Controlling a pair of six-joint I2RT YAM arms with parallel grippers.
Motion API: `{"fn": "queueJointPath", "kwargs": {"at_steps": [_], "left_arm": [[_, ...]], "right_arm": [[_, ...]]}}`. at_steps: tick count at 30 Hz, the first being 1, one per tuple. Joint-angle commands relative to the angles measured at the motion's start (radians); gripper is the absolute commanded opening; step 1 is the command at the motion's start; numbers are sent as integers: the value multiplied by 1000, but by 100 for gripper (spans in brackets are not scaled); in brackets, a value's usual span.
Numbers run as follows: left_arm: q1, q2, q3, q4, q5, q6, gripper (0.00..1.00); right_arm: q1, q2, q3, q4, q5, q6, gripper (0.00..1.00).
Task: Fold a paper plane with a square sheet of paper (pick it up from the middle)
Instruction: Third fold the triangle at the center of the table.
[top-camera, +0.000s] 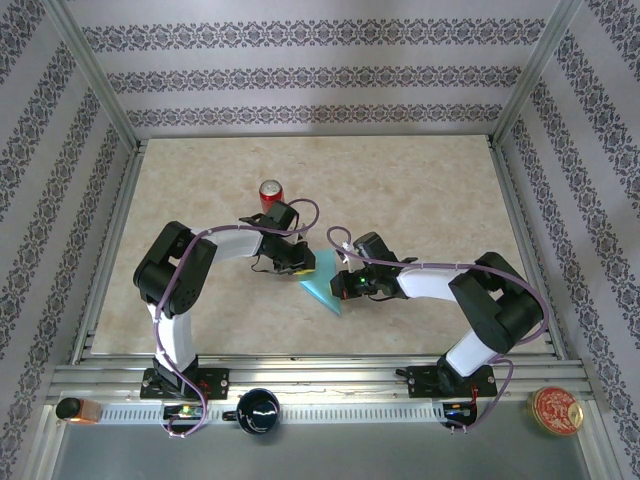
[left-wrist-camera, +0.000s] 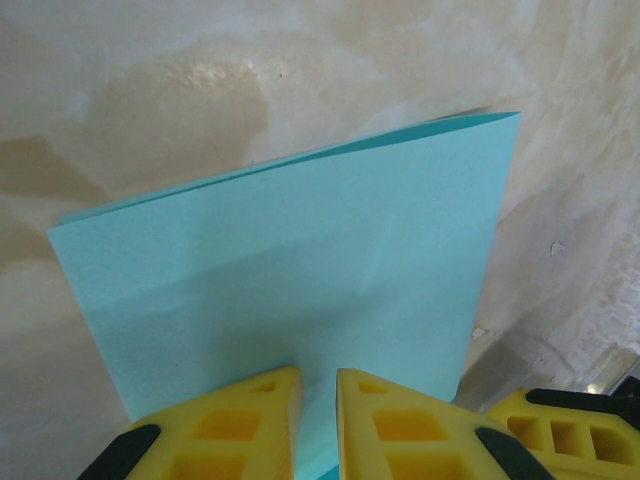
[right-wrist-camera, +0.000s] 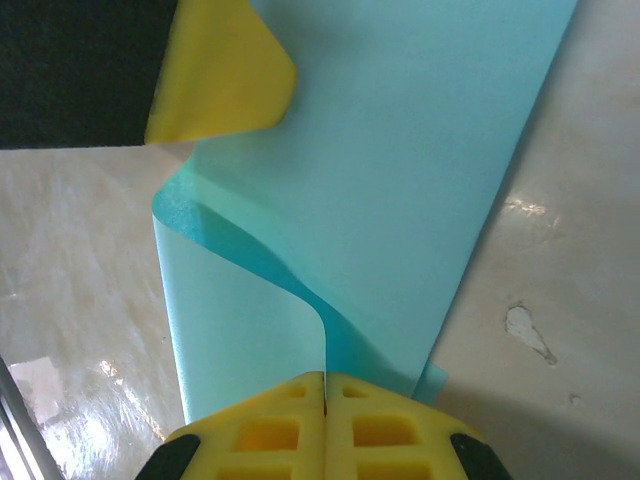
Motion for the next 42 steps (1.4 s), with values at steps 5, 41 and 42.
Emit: {"fn": "queueJointPath", "kwargs": {"at_steps": [5,41,42], "left_arm": [[5,-4,-24,-25,-9,-2,18],[-17,-395,-237,161,-50,-215,2],[-23,-415,-268,195,-50,-243,1]], "right_arm": [[10,14,12,-8,6,-26,0],[13,48,-8,14,33,2,0],[13,46,-9,16,33,4,0]]}}
